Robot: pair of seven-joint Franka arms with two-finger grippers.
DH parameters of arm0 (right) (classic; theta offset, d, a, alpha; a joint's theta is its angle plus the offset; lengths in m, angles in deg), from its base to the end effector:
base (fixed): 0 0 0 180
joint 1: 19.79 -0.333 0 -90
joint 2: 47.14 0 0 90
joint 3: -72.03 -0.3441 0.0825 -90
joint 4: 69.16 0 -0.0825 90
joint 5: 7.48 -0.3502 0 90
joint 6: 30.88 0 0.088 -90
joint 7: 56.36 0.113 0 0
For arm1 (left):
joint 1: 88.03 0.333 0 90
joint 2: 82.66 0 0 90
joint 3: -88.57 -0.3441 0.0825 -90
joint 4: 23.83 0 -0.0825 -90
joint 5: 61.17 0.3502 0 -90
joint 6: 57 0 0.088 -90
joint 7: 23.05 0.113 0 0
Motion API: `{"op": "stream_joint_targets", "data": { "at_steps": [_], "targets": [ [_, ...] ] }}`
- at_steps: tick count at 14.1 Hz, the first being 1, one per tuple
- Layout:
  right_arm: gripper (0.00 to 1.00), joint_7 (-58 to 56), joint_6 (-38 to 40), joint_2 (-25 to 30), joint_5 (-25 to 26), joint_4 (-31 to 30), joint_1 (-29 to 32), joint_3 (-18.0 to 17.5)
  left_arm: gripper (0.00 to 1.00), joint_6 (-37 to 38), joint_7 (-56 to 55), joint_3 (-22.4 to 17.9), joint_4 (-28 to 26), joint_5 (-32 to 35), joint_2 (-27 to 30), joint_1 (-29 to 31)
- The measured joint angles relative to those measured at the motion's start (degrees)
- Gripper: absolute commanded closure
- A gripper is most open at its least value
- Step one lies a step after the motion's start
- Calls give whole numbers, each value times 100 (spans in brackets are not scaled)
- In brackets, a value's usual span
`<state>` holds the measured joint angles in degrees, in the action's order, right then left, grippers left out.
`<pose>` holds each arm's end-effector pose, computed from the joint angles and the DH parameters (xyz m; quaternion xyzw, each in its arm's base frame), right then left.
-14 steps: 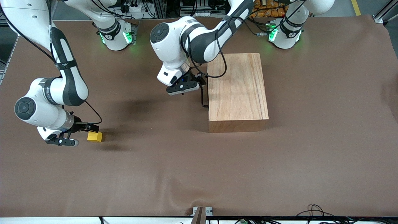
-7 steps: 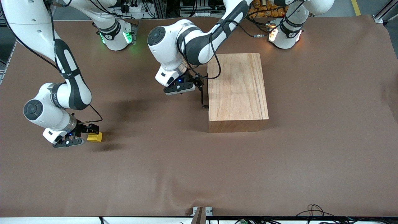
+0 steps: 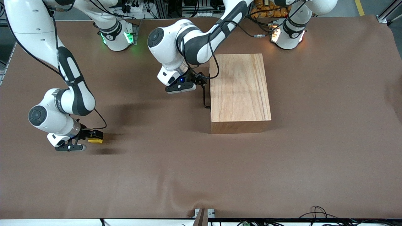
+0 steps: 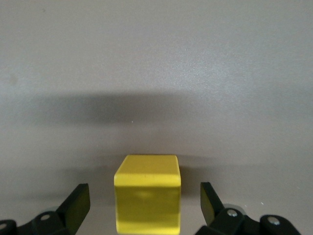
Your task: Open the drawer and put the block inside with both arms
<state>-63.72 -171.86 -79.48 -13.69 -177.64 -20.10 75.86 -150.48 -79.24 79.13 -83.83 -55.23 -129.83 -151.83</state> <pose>0.6264 -0.0348 0.2482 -0.9999 0.0033 -0.0041 0.0160 0.3987 -0.6070 0.3579 -0.9870 0.0121 -0.0290 0.1577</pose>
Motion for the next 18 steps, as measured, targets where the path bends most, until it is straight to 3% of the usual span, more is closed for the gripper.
{"op": "stream_joint_targets", "data": {
  "at_steps": [4,5,7,8,14,18],
  "targets": [
    [0,48,-16,-134,-12,79,-7,-5,0,0,204,-7,0,0,-77,-1],
    [9,51,-15,-134,-12,79,-7,-4,0,0,210,-7,0,0,-85,-1],
    [43,53,1,-134,-13,79,-7,-4,0,0,213,-7,0,0,-118,-1],
    [52,54,23,-134,-13,76,-6,-3,0,0,213,-7,0,0,-139,-1],
    [89,53,205,-97,-14,32,-7,-6,0,-3,213,-6,0,-2,-260,1],
    [100,49,717,301,-14,36,-13,-10,0,-39,213,-1,0,-27,-336,2]
  ]
}}
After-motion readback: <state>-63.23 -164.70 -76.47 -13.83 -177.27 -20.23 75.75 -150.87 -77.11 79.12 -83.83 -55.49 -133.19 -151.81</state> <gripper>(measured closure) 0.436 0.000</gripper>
